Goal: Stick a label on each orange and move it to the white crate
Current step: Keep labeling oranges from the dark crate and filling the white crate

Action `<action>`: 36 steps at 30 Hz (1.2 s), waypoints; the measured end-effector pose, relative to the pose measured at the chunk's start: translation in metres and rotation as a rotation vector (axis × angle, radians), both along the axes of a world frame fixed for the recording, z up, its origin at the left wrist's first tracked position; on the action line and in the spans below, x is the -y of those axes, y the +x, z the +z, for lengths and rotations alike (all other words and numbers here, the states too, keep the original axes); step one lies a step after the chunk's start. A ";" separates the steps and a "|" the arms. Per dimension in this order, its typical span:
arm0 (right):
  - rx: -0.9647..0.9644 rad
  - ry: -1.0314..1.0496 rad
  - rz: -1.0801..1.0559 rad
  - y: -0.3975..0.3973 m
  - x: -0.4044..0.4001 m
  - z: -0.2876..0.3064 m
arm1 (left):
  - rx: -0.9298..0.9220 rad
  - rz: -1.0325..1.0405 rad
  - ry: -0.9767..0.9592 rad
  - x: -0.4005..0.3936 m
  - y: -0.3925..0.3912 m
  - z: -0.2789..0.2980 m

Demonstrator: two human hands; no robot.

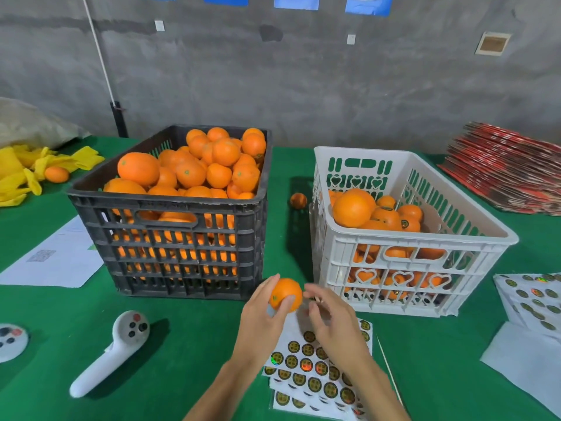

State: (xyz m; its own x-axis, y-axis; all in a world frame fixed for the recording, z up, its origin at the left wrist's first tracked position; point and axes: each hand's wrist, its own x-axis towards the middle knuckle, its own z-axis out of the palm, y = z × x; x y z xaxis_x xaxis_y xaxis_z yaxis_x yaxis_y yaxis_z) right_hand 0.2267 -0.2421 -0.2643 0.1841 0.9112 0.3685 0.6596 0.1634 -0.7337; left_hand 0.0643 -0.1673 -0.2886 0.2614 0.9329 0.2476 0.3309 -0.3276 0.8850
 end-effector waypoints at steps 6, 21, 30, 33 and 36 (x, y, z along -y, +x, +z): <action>0.209 -0.341 0.145 0.022 0.014 -0.017 | 0.030 -0.054 -0.036 -0.002 -0.002 -0.016; 0.281 -0.223 0.012 0.015 0.022 -0.017 | -0.208 -0.132 0.028 0.003 0.006 -0.028; 0.289 -0.231 -0.033 0.018 0.022 -0.017 | -0.221 -0.104 0.027 0.002 0.007 -0.028; 0.301 -0.167 -0.042 0.017 0.020 -0.017 | -0.223 -0.087 0.027 0.002 0.007 -0.029; 0.383 -0.113 -0.038 0.015 0.023 -0.015 | -0.217 -0.082 0.027 0.003 0.007 -0.029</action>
State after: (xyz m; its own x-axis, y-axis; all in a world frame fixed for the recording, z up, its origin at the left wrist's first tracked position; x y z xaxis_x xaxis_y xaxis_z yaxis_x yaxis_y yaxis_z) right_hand 0.2416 -0.2650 -0.2797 0.0869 0.9451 0.3149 0.8927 0.0664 -0.4456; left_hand 0.0714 -0.1701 -0.3173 0.3863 0.8999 0.2021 0.4835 -0.3842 0.7865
